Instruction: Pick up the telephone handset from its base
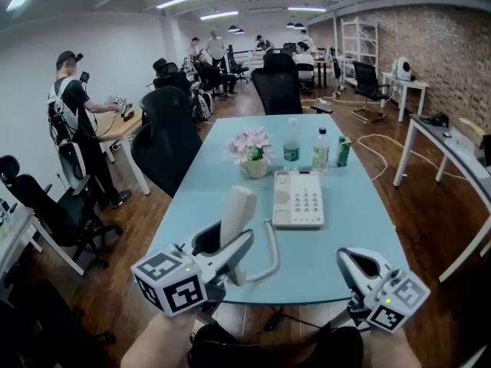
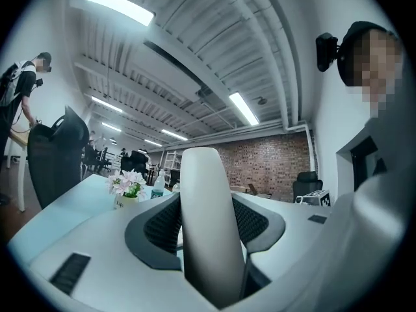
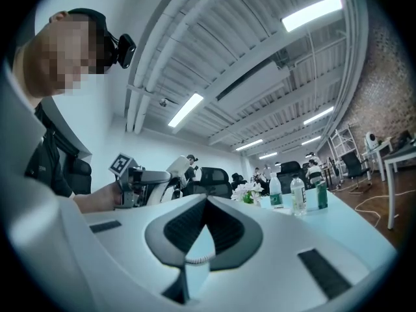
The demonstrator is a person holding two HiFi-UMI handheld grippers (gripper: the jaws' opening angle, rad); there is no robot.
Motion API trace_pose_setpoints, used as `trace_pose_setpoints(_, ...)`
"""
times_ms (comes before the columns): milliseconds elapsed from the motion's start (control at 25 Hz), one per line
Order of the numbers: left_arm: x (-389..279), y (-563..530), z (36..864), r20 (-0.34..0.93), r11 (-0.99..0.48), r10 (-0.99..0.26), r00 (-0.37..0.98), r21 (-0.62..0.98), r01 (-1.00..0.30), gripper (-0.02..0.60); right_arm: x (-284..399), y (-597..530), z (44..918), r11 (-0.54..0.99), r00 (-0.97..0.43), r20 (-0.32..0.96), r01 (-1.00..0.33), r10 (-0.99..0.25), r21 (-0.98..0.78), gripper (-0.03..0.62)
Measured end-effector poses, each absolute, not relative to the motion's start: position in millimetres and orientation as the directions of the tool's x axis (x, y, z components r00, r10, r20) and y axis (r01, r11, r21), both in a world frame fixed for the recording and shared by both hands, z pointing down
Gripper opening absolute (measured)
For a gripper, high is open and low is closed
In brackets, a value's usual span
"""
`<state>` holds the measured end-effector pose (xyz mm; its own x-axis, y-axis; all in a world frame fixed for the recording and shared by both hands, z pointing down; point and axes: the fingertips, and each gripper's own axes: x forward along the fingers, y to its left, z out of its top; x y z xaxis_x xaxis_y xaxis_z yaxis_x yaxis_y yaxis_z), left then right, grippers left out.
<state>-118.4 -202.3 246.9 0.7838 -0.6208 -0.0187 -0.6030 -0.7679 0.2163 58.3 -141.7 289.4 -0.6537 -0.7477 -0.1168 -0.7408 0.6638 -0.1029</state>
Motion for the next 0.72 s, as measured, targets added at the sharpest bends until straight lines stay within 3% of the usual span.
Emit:
trace_pose_setpoints(240,-149,-163,254,-0.114,-0.754,-0.641,0.759,0.277,-0.596,0.225,55,-136,299,0.661,-0.651,-0.115,-0.738,-0.750,-0.135,0.018)
trace_pose_setpoints(720,-133,-160,276,-0.097,-0.762,-0.618,0.780,0.317,-0.565,0.225,63,-138,301,0.630,-0.626,-0.071,-0.771,-0.776,-0.095,0.017)
